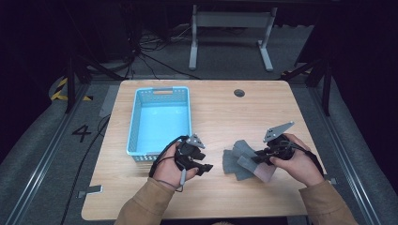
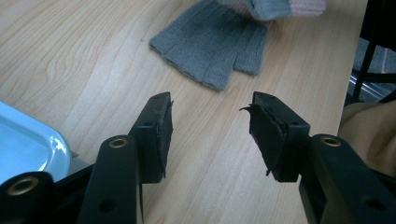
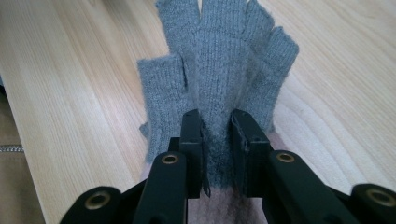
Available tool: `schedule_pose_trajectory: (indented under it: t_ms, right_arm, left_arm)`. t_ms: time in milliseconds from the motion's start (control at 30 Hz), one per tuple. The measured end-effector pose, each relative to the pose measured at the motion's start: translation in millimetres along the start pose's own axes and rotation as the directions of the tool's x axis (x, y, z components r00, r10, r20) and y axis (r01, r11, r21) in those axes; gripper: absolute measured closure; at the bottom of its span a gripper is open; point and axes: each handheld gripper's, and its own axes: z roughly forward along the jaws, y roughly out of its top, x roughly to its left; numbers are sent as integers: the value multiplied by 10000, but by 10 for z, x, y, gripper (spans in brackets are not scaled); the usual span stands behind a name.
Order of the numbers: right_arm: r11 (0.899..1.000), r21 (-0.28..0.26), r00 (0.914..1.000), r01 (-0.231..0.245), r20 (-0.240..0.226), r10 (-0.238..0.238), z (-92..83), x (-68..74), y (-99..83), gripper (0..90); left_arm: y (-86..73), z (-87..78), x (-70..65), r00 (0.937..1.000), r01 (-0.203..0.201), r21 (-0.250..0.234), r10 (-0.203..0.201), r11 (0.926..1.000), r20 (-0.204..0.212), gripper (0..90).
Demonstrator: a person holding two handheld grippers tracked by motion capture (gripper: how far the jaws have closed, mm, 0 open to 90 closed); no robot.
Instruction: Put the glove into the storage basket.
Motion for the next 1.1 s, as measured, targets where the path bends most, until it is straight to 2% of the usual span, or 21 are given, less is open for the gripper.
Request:
schedule_pose_trajectory:
  t_ms: [100, 233, 267, 333, 400, 567, 633, 700, 733, 800, 833, 867, 900, 967, 1100]
  right_arm:
    - [9996, 209, 9999, 165, -13, -165, 58, 13, -8, 757]
    - [9987, 409, 9996, 298, -15, -297, 105, 25, -12, 757]
    - [9977, 580, 9994, 356, -28, -355, 137, 39, -15, 757]
    - [9975, 615, 9994, 355, -24, -355, 149, 45, -14, 757]
    - [9960, 761, 9989, 467, -61, -464, 197, 65, -14, 757]
    - [9937, 975, 9984, 551, -142, -539, 267, 83, -23, 756]
    - [9924, 1041, 9978, 660, -134, -650, 294, 84, -32, 744]
    - [9925, 1037, 9978, 655, -100, -648, 309, 89, -36, 725]
    - [9936, 954, 9982, 601, -48, -599, 333, 93, -50, 641]
    - [9944, 935, 9988, 492, -51, -489, 336, 97, -57, 616]
    - [9973, 695, 9997, 217, -85, -211, 320, 102, -82, 528]
    - [9973, 695, 9997, 217, -85, -211, 320, 102, -82, 528]
    - [9991, 393, 9999, 129, -42, -128, 271, 97, -106, 521]
    - [9992, 384, 10000, 78, 30, -79, 244, 99, -115, 522]
    - [9999, 60, 9991, -128, 409, 125, 82, 59, -188, 535]
  left_arm:
    - [9, 23, -10, 9999, 74, 46, -73, 10000, -121, 429]
    - [21, 55, -29, 9999, 23, 15, -23, 10000, -102, 429]
    - [25, 71, -38, 9997, -184, 133, 185, 9997, -137, 441]
    - [23, 85, -43, 9996, -226, 222, 229, 9995, -140, 453]
    - [19, 109, -45, 9995, -320, 302, 323, 9990, -64, 509]
    - [14, 151, -49, 9995, -278, 617, 285, 9977, -104, 579]
    - [10, 173, -36, 9999, -151, 734, 151, 9972, 7, 598]
    - [10, 184, -36, 9999, -142, 745, 141, 9971, 17, 604]
    - [12, 195, -38, 9999, -146, 766, 141, 9970, 62, 610]
    - [15, 202, -40, 9998, -171, 764, 164, 9969, 106, 611]
    - [23, 210, -51, 9998, -182, 741, 173, 9971, 131, 615]
    - [23, 210, -51, 9998, -182, 741, 173, 9971, 131, 618]
    - [36, 220, -58, 9995, -259, 722, 245, 9971, 196, 621]
    - [40, 226, -60, 9994, -262, 717, 246, 9971, 229, 631]
    - [64, 266, -65, 9991, -344, 810, 321, 9961, 286, 645]
